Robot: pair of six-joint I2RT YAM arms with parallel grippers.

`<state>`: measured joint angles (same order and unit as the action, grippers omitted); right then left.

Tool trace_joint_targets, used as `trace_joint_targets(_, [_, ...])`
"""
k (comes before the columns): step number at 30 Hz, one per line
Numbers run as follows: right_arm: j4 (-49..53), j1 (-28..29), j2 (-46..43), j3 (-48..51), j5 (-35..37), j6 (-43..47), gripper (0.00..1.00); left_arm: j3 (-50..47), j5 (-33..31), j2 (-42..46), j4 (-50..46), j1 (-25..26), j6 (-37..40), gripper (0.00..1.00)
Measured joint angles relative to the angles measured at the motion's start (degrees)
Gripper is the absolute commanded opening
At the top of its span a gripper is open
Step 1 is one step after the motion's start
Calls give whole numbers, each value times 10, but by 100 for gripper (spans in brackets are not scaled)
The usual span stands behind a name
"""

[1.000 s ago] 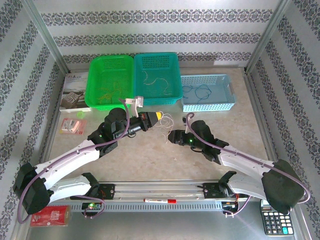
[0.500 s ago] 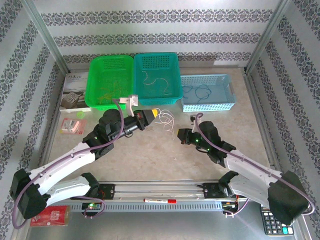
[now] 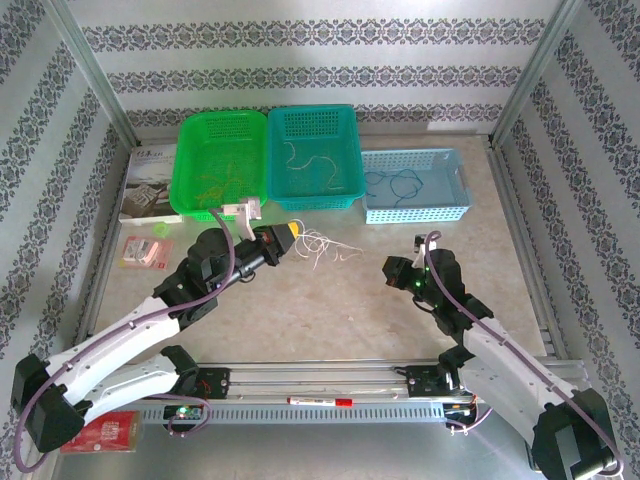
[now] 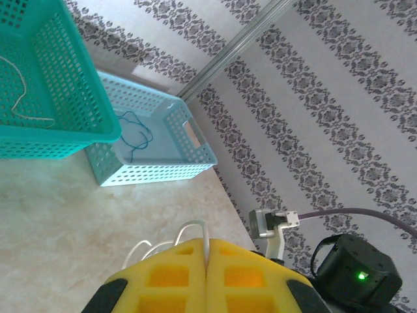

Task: Untangle the cables

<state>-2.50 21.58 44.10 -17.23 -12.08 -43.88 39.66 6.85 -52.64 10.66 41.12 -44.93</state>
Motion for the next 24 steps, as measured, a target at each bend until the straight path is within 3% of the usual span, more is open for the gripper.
trace_joint_targets(4, [22,-1,6,-30,0,0,0,-13,-1,0,0,0,2,0])
trace_joint_targets(5, [23,-1,8,-41,-1,0,0,-16,-1,0,0,0,3,4])
trace_joint_targets(10, [26,23,29,-117,-11,7,0,-25,-4,5,-5,0,16,57])
trace_joint_targets(14, [33,74,61,-182,-17,26,0,-32,-12,16,-15,-4,26,78])
trace_joint_targets(18, [48,120,103,-247,-24,56,0,-35,-9,22,-21,-5,43,86])
trace_joint_targets(24, [76,162,149,-318,-33,93,0,-35,37,13,-21,-6,83,87])
